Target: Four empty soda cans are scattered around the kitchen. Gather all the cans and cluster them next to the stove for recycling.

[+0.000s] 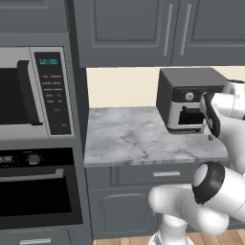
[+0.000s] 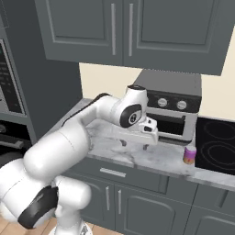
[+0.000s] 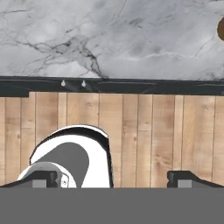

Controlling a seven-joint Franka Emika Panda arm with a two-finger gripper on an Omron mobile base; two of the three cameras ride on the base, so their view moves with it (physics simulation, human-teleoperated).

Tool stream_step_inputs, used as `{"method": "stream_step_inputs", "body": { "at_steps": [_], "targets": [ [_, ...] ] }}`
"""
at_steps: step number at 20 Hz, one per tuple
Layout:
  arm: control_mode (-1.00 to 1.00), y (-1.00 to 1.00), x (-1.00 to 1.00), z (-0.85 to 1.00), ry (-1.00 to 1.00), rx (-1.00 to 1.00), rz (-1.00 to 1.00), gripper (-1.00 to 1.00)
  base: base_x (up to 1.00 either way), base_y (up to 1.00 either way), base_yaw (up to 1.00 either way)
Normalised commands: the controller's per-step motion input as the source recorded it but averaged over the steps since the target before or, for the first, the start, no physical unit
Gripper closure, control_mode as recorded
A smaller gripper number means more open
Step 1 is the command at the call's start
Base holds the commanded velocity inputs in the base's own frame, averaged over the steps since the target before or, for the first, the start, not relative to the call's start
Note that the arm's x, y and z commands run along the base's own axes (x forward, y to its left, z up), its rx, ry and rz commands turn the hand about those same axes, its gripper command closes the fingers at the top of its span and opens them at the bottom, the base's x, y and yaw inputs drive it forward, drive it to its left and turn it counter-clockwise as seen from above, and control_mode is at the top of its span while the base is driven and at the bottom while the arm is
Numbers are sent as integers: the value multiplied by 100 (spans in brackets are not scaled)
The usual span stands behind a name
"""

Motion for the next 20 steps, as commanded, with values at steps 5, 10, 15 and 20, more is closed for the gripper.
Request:
{"method": "stream_step_inputs", "body": {
  "at_steps": [5,10,15,20],
  "targets": [
    [-100,59,0,18,5,0,2,-100,0,0,0],
    [-100,60,0,18,7,0,2,-100,0,0,0],
    [-100,61,-2,15,7,0,3,-100,0,0,0],
    [-100,57,-1,16,8,0,1,-100,0,0,0]
  ]
}}
